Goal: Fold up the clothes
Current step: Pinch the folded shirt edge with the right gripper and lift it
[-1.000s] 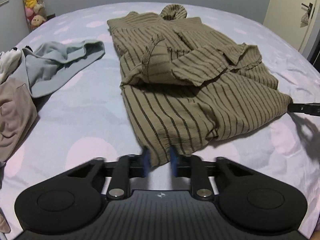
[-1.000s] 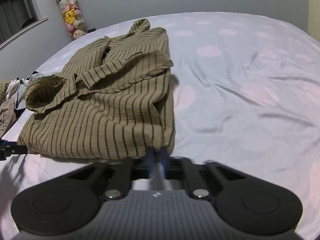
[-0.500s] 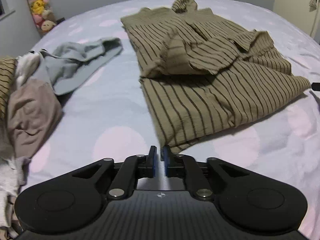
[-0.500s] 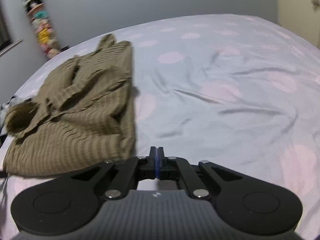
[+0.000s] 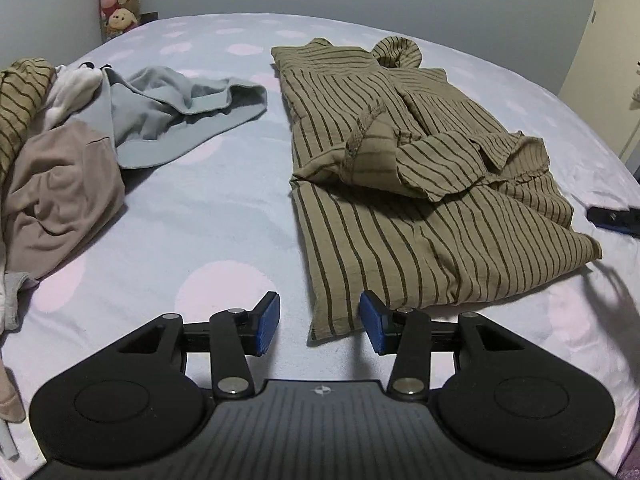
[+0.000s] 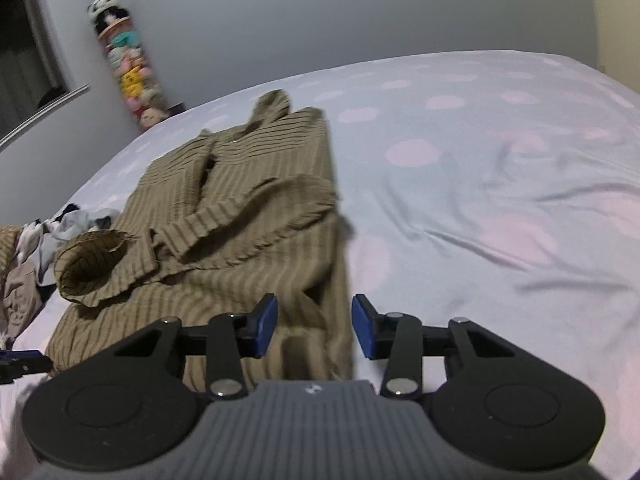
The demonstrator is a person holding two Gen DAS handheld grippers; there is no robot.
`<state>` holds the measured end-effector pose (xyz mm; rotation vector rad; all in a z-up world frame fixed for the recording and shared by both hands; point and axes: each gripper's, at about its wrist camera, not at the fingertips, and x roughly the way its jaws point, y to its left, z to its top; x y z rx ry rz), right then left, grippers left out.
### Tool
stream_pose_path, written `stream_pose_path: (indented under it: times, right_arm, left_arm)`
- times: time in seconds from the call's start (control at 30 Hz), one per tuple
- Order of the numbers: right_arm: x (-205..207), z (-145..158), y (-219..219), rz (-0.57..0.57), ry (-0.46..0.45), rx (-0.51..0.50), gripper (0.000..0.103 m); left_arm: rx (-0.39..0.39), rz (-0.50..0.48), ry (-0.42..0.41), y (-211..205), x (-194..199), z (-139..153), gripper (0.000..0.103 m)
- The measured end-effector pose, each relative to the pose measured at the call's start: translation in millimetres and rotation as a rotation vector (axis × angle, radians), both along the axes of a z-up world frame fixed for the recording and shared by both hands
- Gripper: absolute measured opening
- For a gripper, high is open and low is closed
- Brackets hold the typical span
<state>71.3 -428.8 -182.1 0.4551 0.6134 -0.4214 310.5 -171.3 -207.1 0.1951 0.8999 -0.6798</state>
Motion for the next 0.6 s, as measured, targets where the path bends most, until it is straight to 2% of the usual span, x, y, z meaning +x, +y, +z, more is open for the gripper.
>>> stream_pose_path:
  times: [0.07, 0.13, 0.17, 0.2, 0.27, 0.33, 0.47, 0.6]
  right_arm:
    - [12.4, -5.4, -2.3, 0.017, 0.02, 0.002, 0.036]
    - [24.0, -12.2, -5.0, 0.029, 0.052, 0.007, 0.02]
    - [27.4, -15.5, -7.0, 0.031, 0.068, 0.018, 0.006]
    - [30.0, -18.3, -9.3, 0.032, 0.08, 0.03, 0.002]
    - [27.4, -18.1, -12.6, 0.018, 0.07, 0.028, 0.001]
    - [24.8, -12.7, -17.4, -0.019, 0.069, -0.005, 0.001]
    - [27.9, -10.6, -26.2, -0.066, 0.107, -0.042, 0.0]
    - [28.3, -14.6, -24.3, -0.063, 0.143, -0.036, 0.001]
  left_arm:
    - [0.002, -0.006, -0.001, -1.2, 0.8, -2.8, 0.042]
    - [-0.004, -0.012, 0.006, -1.6, 2.7, -4.6, 0.042]
    - [-0.007, -0.015, 0.009, -1.7, 3.6, -5.4, 0.038]
    - [-0.014, -0.023, 0.016, -1.8, 4.4, -6.0, 0.034]
    - [-0.02, -0.045, 0.029, -3.1, 5.7, -7.2, 0.013]
    - [0.016, -0.073, 0.016, -7.7, 4.5, -9.5, 0.003]
    - [0.044, -0.104, -0.012, -12.0, 1.5, -11.1, 0.003]
    - [0.048, -0.099, -0.014, -9.5, 2.1, -10.3, 0.005]
